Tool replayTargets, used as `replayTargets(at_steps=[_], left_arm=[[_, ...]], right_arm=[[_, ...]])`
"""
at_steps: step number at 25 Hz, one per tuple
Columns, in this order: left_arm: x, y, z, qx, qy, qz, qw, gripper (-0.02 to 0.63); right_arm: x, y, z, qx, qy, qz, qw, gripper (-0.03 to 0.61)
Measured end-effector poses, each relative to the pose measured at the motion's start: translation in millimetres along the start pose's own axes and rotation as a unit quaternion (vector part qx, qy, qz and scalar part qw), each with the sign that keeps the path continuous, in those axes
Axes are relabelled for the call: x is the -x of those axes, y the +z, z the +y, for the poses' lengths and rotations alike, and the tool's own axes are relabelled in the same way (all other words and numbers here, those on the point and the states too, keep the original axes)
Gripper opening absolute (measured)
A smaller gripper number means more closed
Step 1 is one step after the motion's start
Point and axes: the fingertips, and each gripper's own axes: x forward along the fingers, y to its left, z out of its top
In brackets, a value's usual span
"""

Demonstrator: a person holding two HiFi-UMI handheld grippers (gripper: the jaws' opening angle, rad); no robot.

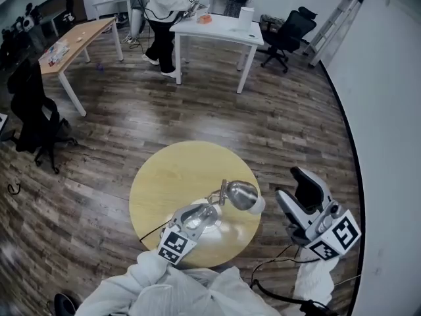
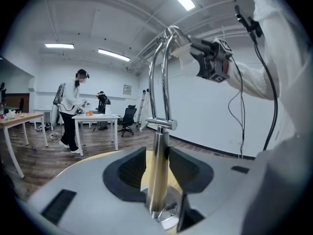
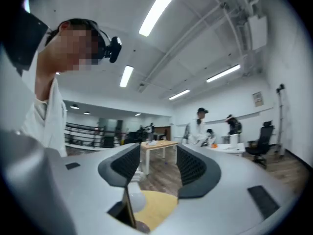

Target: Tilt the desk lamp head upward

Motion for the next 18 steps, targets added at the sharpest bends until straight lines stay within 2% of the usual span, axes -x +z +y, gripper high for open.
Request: replayTargets(at_steps=[2, 4, 6, 7, 9, 10, 13, 15, 18], left_arm=[[19.9, 6.7, 4.5, 0.027, 0.009, -0.022, 0.9994, 0.137], [36.9, 13.8, 10.4, 0.061, 0.022, -0.041, 0.9971, 0.137], [48.3, 13.8, 18.2, 0.08, 0.041, -0.048, 0.9948, 0.137], [51.7, 11.8, 21.1, 0.083, 0.048, -0.047, 0.9942, 0.137], [53.9, 6.8, 21.3, 0.087, 0.049, -0.04, 0.9942, 0.135], [53.1, 4.5, 19.0, 0.089, 0.045, -0.036, 0.9944, 0.124], [50.4, -3.7, 10.4, 0.087, 0.037, -0.017, 0.9954, 0.097], [51.7, -11.3, 7.5, 0.077, 0.043, -0.002, 0.9961, 0.004], [53.8, -16.2, 2.6, 0.079, 0.04, -0.001, 0.9961, 0.002]], right_arm=[[34.6, -15.0, -30.9, -0.012, -0.118, -0.025, 0.993, 0.244], [70.6, -48.4, -50.3, -0.033, -0.22, -0.02, 0.975, 0.244], [97.8, -101.1, -55.7, -0.062, -0.297, 0.013, 0.953, 0.242], [105.1, -131.8, -51.6, -0.083, -0.32, 0.033, 0.943, 0.219], [106.0, -190.5, -31.5, -0.135, -0.335, 0.065, 0.93, 0.073], [100.4, -214.9, -17.9, -0.16, -0.331, 0.08, 0.926, 0.052], [72.5, -262.2, 22.5, -0.195, -0.304, 0.121, 0.925, 0.029], [53.4, -277.1, 44.4, -0.194, -0.289, 0.138, 0.927, 0.014], [34.1, -284.7, 65.3, -0.184, -0.275, 0.149, 0.932, 0.014]])
